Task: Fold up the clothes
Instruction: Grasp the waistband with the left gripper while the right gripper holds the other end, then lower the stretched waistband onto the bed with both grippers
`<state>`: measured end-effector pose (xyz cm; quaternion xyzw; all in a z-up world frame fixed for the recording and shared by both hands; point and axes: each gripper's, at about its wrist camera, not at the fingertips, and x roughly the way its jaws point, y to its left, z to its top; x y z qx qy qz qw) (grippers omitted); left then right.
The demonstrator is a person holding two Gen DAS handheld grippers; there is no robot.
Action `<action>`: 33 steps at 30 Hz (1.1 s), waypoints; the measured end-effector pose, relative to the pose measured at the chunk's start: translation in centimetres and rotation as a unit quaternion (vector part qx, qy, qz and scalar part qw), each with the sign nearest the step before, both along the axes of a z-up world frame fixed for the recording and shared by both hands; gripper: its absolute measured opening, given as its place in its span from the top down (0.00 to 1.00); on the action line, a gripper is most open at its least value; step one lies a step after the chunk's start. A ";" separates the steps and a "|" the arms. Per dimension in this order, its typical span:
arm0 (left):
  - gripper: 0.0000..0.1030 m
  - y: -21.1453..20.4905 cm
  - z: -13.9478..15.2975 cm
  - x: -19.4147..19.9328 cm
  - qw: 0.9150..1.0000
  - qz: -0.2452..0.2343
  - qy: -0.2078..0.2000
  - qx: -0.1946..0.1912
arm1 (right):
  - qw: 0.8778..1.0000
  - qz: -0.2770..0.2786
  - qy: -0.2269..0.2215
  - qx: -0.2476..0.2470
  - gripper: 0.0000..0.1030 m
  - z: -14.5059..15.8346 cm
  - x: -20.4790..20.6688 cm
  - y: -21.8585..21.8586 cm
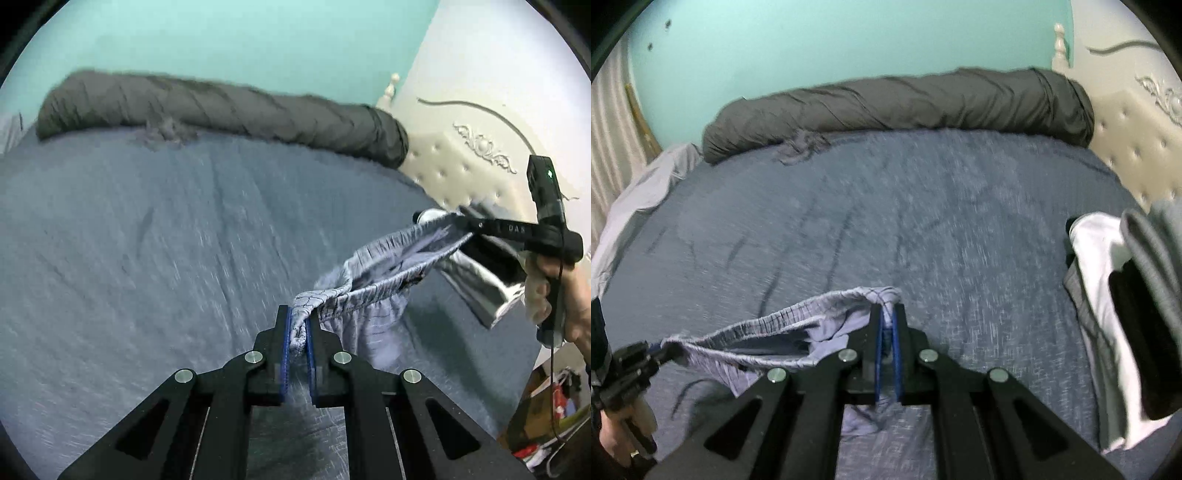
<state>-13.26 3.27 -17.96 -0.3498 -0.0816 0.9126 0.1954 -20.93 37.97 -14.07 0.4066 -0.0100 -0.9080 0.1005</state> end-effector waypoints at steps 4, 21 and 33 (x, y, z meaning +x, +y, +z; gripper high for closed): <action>0.92 -2.1 5.7 2.3 0.999 0.008 0.035 -0.019 | 0.999 0.016 0.028 -0.007 0.96 4.3 2.4 -1.3; 0.92 -6.8 13.7 9.5 0.995 0.025 0.056 -0.078 | 0.994 0.101 0.043 -0.023 0.96 10.3 9.9 -6.7; 0.92 -6.5 -2.9 2.3 0.989 0.023 -0.103 -0.102 | 0.993 0.066 -0.092 -0.006 0.96 -5.8 3.6 -8.1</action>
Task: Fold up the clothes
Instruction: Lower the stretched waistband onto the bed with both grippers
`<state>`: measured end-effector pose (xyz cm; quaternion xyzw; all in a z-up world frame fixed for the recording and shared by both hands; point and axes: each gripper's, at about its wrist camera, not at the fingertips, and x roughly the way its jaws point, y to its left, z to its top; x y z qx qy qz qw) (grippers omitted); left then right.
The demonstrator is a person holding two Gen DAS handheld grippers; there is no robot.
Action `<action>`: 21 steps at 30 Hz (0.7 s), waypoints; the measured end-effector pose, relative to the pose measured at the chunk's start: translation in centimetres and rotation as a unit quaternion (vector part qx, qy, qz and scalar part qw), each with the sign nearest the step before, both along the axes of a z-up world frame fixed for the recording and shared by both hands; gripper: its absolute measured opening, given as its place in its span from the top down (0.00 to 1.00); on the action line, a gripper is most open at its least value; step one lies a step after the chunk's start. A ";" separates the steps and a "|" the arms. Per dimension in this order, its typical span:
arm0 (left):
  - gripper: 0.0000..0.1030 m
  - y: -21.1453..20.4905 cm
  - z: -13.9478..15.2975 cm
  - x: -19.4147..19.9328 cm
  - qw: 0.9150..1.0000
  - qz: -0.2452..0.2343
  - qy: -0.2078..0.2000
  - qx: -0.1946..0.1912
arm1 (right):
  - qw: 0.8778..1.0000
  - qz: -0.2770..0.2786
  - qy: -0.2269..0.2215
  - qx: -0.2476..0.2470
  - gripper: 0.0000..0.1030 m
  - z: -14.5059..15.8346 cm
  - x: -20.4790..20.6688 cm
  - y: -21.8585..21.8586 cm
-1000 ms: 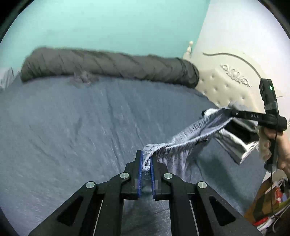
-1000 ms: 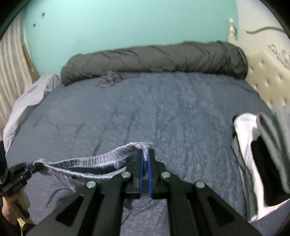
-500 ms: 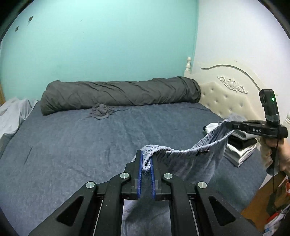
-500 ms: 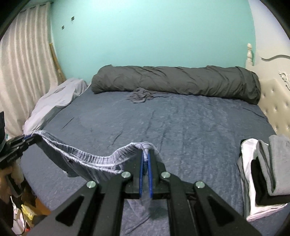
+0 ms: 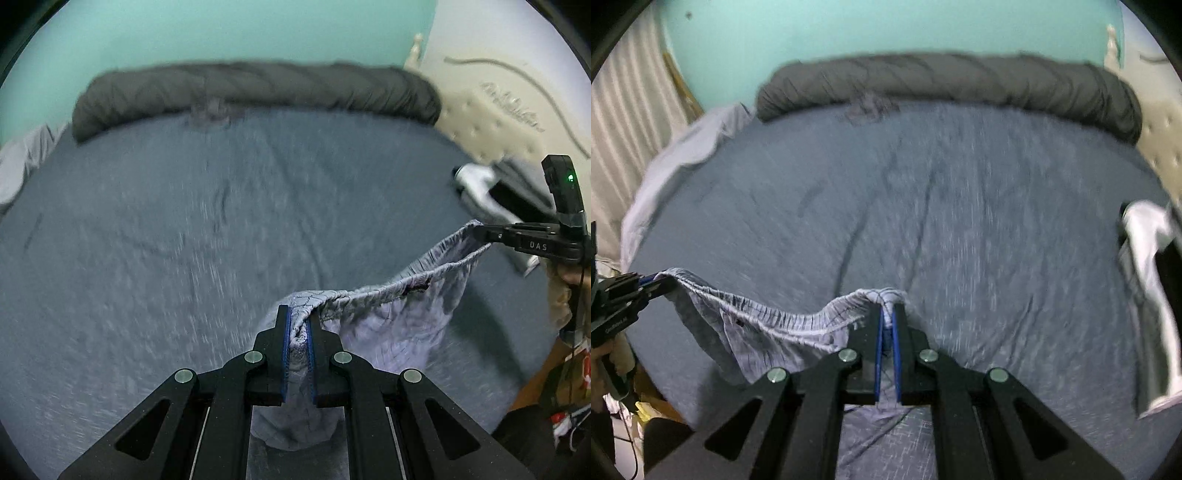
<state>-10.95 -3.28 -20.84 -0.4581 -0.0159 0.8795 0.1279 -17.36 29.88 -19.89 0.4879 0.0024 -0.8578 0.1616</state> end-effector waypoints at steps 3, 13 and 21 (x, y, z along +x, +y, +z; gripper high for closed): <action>0.92 -0.2 -3.9 -1.2 1.000 0.010 -0.022 0.005 | 1.000 -0.020 -0.021 -0.006 0.96 -4.1 -1.3 0.4; 0.90 -0.1 -9.1 -3.2 0.999 0.039 -0.011 0.024 | 0.996 -0.075 0.009 -0.048 0.95 -9.3 -2.5 1.3; 0.71 -1.2 -10.1 -3.2 0.997 0.064 0.013 0.043 | 0.986 -0.102 0.037 -0.128 0.81 -10.9 -2.2 2.2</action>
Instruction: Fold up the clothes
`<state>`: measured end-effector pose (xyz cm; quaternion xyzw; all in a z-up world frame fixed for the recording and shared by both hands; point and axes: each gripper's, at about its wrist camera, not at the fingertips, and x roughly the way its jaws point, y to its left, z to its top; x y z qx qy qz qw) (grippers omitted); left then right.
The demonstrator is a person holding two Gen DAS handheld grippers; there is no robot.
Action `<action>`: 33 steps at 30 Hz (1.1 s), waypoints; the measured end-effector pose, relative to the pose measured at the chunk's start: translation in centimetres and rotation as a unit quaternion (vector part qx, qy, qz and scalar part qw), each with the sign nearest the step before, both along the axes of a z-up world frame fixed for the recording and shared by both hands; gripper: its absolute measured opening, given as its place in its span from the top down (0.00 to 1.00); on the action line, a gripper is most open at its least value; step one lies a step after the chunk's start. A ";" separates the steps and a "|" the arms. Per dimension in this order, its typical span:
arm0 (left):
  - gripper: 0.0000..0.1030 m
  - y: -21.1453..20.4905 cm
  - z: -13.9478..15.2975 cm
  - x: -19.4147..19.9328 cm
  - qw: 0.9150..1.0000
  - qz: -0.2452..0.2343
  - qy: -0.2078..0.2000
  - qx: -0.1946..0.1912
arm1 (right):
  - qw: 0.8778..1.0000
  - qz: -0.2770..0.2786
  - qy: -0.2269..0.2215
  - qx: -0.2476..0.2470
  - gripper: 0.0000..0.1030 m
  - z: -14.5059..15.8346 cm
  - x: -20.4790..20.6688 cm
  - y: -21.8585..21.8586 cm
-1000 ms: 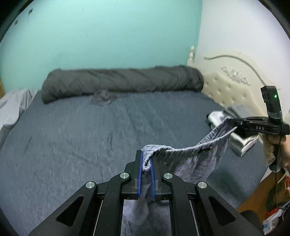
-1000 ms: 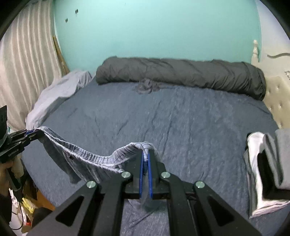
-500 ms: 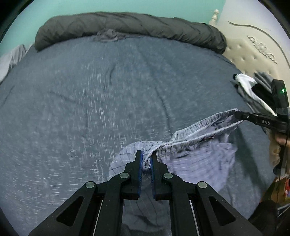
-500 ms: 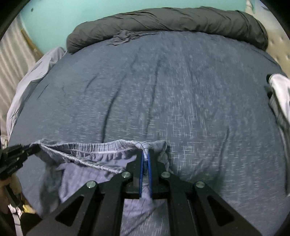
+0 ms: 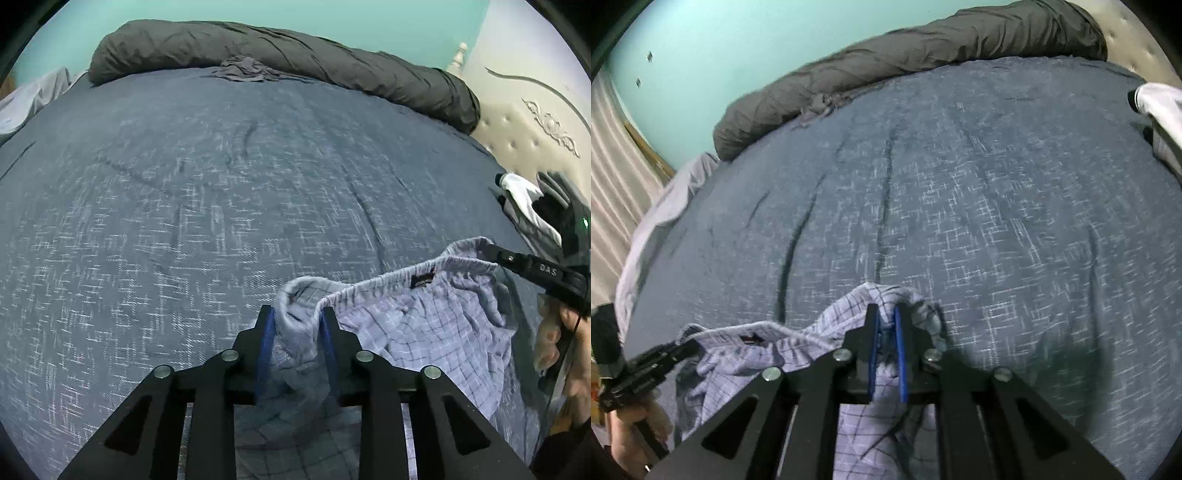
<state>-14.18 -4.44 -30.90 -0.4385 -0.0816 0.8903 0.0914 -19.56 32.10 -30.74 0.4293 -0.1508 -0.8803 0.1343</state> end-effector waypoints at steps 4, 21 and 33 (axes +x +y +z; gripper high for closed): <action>0.59 -0.5 0.3 -0.1 1.000 0.011 0.020 0.002 | 0.999 -0.023 0.027 -0.036 0.54 -0.4 1.3 0.9; 0.58 -4.2 -2.0 -1.6 0.992 0.068 -0.028 0.103 | 1.000 0.015 -0.027 -0.001 0.54 -0.9 -1.9 -0.5; 0.58 -5.7 -2.6 -2.9 0.983 0.066 -0.051 0.162 | 0.999 0.014 -0.034 -0.009 0.87 -2.0 -2.8 -0.4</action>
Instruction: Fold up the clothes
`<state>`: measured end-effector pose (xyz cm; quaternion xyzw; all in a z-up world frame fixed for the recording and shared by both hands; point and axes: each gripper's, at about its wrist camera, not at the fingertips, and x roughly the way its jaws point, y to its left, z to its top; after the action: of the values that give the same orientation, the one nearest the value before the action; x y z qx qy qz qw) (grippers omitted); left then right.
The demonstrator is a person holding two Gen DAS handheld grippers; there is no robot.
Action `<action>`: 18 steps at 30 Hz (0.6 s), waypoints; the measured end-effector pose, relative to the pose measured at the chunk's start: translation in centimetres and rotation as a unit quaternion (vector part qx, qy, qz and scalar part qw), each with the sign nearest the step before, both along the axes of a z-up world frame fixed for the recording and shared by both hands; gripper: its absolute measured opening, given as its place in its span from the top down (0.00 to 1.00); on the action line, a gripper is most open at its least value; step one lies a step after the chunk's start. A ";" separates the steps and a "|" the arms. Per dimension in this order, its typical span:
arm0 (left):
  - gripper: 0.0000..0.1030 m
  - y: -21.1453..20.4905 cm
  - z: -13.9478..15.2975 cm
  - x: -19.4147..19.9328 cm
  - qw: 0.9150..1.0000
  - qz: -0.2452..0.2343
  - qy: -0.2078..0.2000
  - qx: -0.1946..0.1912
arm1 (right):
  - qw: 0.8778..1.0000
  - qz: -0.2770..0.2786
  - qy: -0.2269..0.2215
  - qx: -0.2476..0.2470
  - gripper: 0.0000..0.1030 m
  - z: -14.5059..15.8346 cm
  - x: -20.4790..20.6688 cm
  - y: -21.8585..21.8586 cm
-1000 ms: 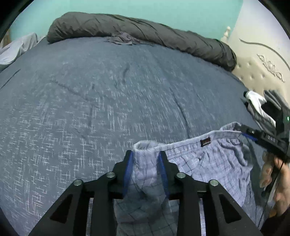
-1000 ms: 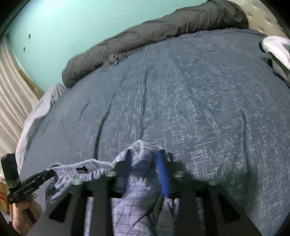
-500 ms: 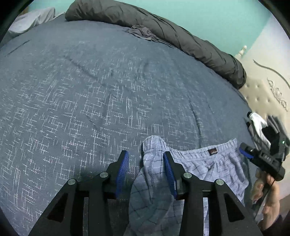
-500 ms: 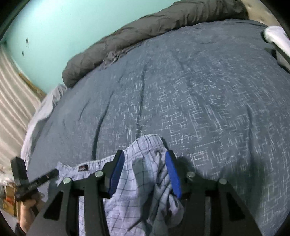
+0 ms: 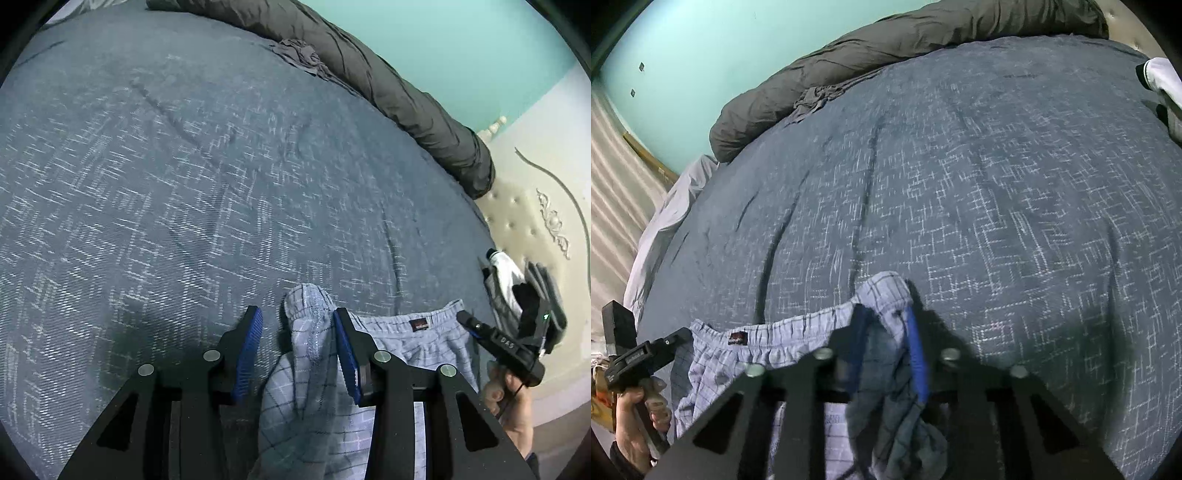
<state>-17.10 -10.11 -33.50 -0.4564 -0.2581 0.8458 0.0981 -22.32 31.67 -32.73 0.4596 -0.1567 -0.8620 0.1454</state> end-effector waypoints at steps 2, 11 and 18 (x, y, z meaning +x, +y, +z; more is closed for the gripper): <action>0.59 0.1 -0.1 -0.3 1.000 -0.004 -0.001 0.006 | 1.000 0.001 0.006 0.002 0.93 0.2 0.1 0.0; 0.89 1.7 0.5 0.3 1.000 -0.019 0.011 0.016 | 0.999 -0.015 0.032 0.004 0.96 1.2 0.7 1.0; 0.82 2.4 0.4 -0.3 1.000 -0.017 0.004 0.015 | 0.999 -0.020 0.024 0.006 0.96 0.8 0.8 1.8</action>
<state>-17.45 -7.69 -33.09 -0.4561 -0.2628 0.8417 0.1201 -21.48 33.44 -31.92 0.4365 -0.1571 -0.8765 0.1288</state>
